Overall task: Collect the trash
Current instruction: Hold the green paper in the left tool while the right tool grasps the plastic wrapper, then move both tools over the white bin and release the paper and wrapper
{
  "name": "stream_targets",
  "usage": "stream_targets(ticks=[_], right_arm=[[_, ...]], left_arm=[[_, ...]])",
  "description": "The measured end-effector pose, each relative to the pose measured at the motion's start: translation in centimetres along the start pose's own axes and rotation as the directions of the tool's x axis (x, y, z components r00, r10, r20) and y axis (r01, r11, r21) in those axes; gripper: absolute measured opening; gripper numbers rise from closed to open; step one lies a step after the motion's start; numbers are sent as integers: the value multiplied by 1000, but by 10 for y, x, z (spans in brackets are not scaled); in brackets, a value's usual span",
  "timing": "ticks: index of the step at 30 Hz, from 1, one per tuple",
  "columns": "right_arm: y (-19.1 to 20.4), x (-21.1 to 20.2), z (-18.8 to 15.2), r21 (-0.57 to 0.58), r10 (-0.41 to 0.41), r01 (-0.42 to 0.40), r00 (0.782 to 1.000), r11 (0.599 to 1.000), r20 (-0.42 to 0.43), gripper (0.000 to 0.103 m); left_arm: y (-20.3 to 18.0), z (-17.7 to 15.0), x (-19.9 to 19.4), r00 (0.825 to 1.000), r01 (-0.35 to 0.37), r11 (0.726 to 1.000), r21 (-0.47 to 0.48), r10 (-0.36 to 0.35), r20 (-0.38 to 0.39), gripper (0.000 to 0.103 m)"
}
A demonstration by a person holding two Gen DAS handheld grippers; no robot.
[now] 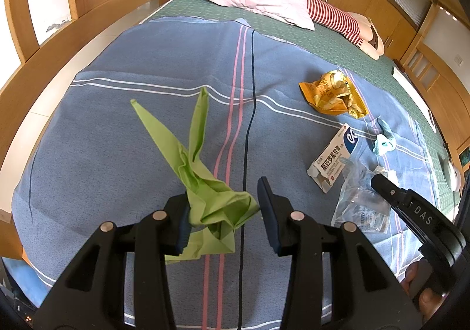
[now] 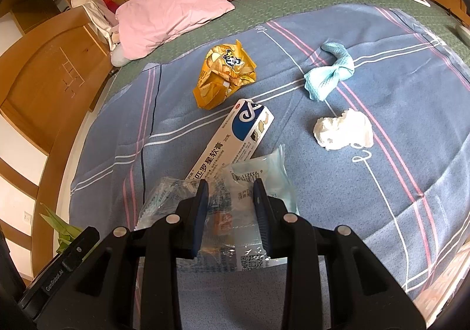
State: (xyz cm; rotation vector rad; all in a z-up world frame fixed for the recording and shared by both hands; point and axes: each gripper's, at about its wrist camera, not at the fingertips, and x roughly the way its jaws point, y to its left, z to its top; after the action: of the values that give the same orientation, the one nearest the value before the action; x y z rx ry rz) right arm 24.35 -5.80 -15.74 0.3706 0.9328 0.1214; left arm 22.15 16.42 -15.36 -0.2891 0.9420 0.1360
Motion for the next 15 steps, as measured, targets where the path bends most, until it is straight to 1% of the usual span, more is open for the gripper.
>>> stream_targets(ticks=[6,10,11,13,14,15], right_arm=[[0,0,0,1,2,-2,1000,1000,-1,32],[-1,-2,1,6,7,-7,1000,1000,6,32],[-2,-3,1,11,12,-12,1000,1000,11,32],[-6,-11,4,31,38,-40,998,999,41,32],[-9,-18,5,38,47,-49,997,998,62,32],[-14,-29,6,43,52,-56,995,998,90,32]], left_arm=[[0,0,0,1000,9,1000,-2,-9,-3,42],[1,1,1,998,54,999,-6,-54,-12,42],[2,2,2,996,91,996,-18,-91,-21,42],[6,5,4,983,176,983,-48,-178,-41,41],[7,7,5,974,218,974,-63,-221,-50,41],[7,9,5,959,274,958,-83,-279,-56,41]])
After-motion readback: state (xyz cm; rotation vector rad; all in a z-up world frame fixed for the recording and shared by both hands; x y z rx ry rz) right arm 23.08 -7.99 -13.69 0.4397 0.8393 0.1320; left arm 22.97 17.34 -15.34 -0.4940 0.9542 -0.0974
